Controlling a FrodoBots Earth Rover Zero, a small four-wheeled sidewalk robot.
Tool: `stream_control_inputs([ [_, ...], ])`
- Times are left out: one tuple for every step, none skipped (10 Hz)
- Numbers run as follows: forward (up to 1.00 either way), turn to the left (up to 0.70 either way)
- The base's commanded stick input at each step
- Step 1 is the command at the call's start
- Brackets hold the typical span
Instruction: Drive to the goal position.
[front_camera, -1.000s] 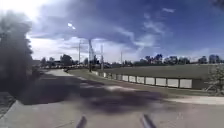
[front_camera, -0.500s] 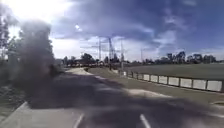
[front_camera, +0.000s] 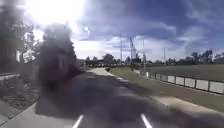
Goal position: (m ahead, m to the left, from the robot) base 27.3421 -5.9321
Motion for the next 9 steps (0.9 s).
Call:
stream_control_inputs([
  [1.00,0.40],
  [1.00,0.40],
  [1.00,0.40],
  [1.00,0.40],
  [1.00,0.00],
  [1.00,0.00],
  [1.00,0.00],
  [1.00,0.00],
  [1.00,0.00],
])
